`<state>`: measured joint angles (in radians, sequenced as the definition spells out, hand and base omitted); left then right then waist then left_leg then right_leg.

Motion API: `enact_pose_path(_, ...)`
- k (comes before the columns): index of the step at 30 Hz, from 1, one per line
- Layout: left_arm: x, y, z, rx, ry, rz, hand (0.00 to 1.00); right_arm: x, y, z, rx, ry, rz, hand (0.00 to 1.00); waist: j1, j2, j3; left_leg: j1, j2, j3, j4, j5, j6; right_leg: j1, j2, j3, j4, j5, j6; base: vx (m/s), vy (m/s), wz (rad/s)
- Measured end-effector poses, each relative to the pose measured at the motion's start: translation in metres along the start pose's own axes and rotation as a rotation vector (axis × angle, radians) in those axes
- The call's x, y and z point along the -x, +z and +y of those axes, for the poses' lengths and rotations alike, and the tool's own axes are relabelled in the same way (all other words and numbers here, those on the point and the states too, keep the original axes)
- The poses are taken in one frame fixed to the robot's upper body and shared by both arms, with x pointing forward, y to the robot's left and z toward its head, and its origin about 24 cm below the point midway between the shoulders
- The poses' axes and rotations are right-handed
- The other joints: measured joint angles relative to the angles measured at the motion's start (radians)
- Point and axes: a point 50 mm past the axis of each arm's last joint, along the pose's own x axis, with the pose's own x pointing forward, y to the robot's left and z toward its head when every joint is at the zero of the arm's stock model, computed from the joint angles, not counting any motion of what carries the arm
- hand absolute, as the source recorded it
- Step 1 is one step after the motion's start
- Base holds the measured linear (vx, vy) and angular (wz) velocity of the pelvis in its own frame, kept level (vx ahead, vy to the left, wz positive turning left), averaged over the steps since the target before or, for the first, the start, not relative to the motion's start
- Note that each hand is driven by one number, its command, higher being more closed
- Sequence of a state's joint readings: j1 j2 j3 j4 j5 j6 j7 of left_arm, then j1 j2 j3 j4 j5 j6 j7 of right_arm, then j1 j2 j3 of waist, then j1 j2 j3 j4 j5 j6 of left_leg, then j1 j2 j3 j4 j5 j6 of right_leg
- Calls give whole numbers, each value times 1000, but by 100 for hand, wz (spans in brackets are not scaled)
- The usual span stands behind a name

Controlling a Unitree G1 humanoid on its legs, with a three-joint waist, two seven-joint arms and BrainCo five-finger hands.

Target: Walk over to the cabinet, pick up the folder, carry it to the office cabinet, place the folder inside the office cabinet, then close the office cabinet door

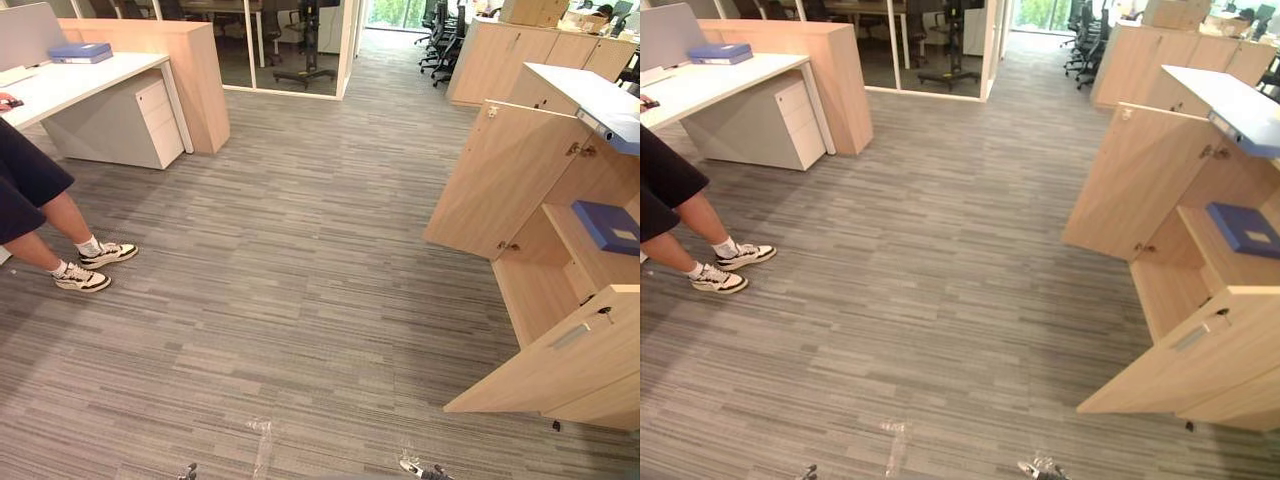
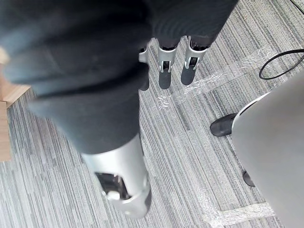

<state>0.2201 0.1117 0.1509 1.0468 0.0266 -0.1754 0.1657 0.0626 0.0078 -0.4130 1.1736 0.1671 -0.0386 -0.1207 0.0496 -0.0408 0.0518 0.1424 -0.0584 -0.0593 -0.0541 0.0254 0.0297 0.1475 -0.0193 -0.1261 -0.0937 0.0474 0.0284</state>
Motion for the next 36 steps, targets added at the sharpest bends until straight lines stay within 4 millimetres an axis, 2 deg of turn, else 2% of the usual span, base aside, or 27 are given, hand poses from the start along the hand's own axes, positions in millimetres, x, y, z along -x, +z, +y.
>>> enact_pose_path(2, 0, 5, 0, 5, -3, -29, 0, 0, 1, 5, 16, 12, -5, 0, 10, -2, 18, -8, -2, -4, 16, -4, -2, 0, -3, -8, 11, -7, 3, 18, 3, 13)
enact_pose_path(4, 0, 19, -1, 40, -5, -93, 0, -1, 12, 12, 66, 34, -37, 0, 14, 4, 65, -98, -6, -12, 203, -89, -21, -30, -14, -37, 88, -55, -7, -18, -1, 34)
enact_pose_path(5, 1, 27, -2, 95, 3, -126, 0, -1, 17, 12, 74, 35, -58, 0, 14, 13, 83, -173, 0, -6, 346, -150, -50, -53, -16, -65, 139, -91, -14, -52, 8, 55)
enact_pose_path(6, 3, 29, -3, 141, 11, -137, 0, -1, 19, 11, 83, 31, -67, 0, 17, 20, 90, -232, 12, 17, 461, -196, -97, -59, -14, -85, 169, -114, -18, -45, 16, 48)
enact_pose_path(7, 3, 29, -3, 151, 15, -138, 0, -1, 19, 11, 85, 31, -67, 0, 18, 21, 93, -242, 14, 26, 491, -199, -103, -58, -15, -86, 174, -118, -21, -13, 35, 34)
enact_pose_path(8, 4, 34, -2, 194, 29, -158, 0, -1, 21, 12, 99, 32, -70, 0, 29, 21, 108, -320, 21, 63, 655, -194, -101, -43, -23, -86, 190, -132, -23, 43, 66, 9)
enact_pose_path(9, 6, 33, -3, 220, 35, -164, 0, -1, 24, 14, 119, 33, -76, 0, 40, 17, 114, -392, 50, 107, 798, -230, -61, -39, -38, -86, 206, -143, -15, 63, 82, 3)
enact_pose_path(10, 7, 33, -3, 223, 37, -165, 0, -1, 24, 14, 118, 34, -78, 0, 42, 16, 116, -412, 66, 121, 826, -249, -61, -31, -50, -86, 208, -146, -13, 119, 131, -10)
enact_pose_path(12, 8, 29, -3, 218, 37, -155, 0, -2, 27, 13, 90, 24, -79, 0, 48, 16, 113, -429, 114, 117, 703, -268, -65, -15, -110, -65, 213, -168, 23, 131, 218, -14)
enact_pose_path(15, 10, 22, -4, 234, 43, -135, 0, -2, 30, 13, 84, 23, -86, 0, 50, 23, 113, -422, 165, 72, 481, -224, -83, 0, -180, -27, 213, -195, 78, 226, 340, -28)
enact_pose_path(16, 13, 15, -4, 249, 53, -115, 0, -2, 28, 12, 84, 16, -82, 0, 47, 34, 106, -400, 191, 98, 400, -129, -128, 11, -217, -17, 208, -199, 126, 342, 446, -15)
enact_pose_path(17, 12, 15, -2, 252, 61, -113, 0, -2, 24, 9, 67, 1, -64, 0, 48, 25, 98, -392, 163, 166, 398, -55, -98, 29, -267, -14, 196, -204, 150, 352, 457, -16)
enact_pose_path(18, 12, 15, 0, 255, 68, -115, 0, -2, 23, 11, 61, 4, -55, 0, 53, 20, 96, -391, 150, 186, 409, -77, -94, 28, -282, -14, 188, -204, 150, 427, 488, -25)
enact_pose_path(19, 13, 14, -2, 259, 70, -109, 0, -2, 28, 18, 28, 14, -57, 0, 54, 27, 87, -389, 139, 198, 433, -118, -76, 24, -277, -5, 213, -183, 126, 429, 404, -47)
enact_pose_path(20, 13, 13, -1, 258, 74, -107, 0, -2, 26, 21, -1, 18, -49, 0, 58, 21, 62, -379, 112, 216, 440, -151, -57, 12, -289, -24, 214, -133, 125, 434, 376, -45)
enact_pose_path(21, 13, 12, -1, 257, 75, -105, 0, -2, 25, 20, -12, 15, -46, 0, 60, 22, 51, -377, 102, 222, 443, -160, -52, 12, -299, -20, 209, -117, 132, 292, 231, -46)
enact_pose_path(22, 13, 9, -2, 254, 74, -91, 0, -2, 24, 16, -38, 1, -39, 0, 61, 27, 33, -348, 71, 243, 434, -177, -39, 14, -329, 8, 212, -93, 127, 396, 317, -48)
enact_pose_path(23, 13, 7, -2, 254, 75, -81, 0, -3, 22, 8, -73, -23, -24, 0, 56, 27, 12, -279, 24, 276, 391, -183, -11, 9, -387, 40, 268, -73, 128, 403, 320, -48)
enact_pose_path(24, 13, 7, -3, 252, 71, -81, 0, -3, 22, 4, -74, -35, -22, 0, 52, 27, 5, -253, 2, 278, 375, -187, -4, -3, -408, 49, 312, -65, 129, 479, 384, -54)
enact_pose_path(25, 14, 8, -5, 251, 62, -82, 0, -4, 23, -3, -61, -52, -21, 0, 52, 29, -2, -194, -34, 275, 338, -189, 0, -63, -449, 70, 455, -47, 109, 388, 296, -52)
enact_pose_path(26, 13, 11, -11, 259, 45, -87, 0, -4, 27, -7, -54, -62, -35, 0, 48, 43, -10, -132, -60, 275, 293, -187, 5, -143, -484, 75, 616, 9, 36, 374, 277, -53)
enact_pose_path(27, 13, 12, -13, 252, 37, -95, 0, -4, 32, -9, -44, -67, -58, 0, 41, 50, -14, -99, -68, 276, 270, -186, 12, -181, -501, 69, 699, 47, -24, 349, 235, -20)
enact_pose_path(28, 11, 18, -17, 239, 20, -109, 0, -4, 38, -10, -36, -68, -93, 0, 6, 57, -14, -47, -73, 271, 239, -190, 23, -240, -521, 28, 868, 57, -55, 265, 165, 9)
enact_pose_path(29, 10, 22, -19, 231, 9, -114, 0, -4, 40, -9, -27, -62, -105, 0, -6, 59, -9, -22, -73, 266, 225, -190, 22, -267, -522, 7, 944, 39, -57, 309, 166, 16)
enact_pose_path(31, 6, 36, -32, 169, -50, -148, 0, -3, 42, 0, 1, -32, -142, 0, -19, 57, 9, 60, -57, 261, 184, -190, 22, -357, -453, -64, 1087, -111, -4, 292, 92, 0)
enact_pose_path(33, 4, 48, -42, 134, -99, -186, 0, -1, 46, 7, 8, 0, -181, 0, -29, 44, 63, 142, -49, 267, 144, -191, 20, -389, -392, -166, 1043, -197, -3, 211, -22, -11)
enact_pose_path(36, 3, 52, -45, 144, -109, -189, 0, 1, 41, 8, -15, 6, -183, 0, -40, 31, 94, 214, -36, 277, 73, -207, 12, -435, -308, -296, 840, -204, -4, 130, -81, -2)
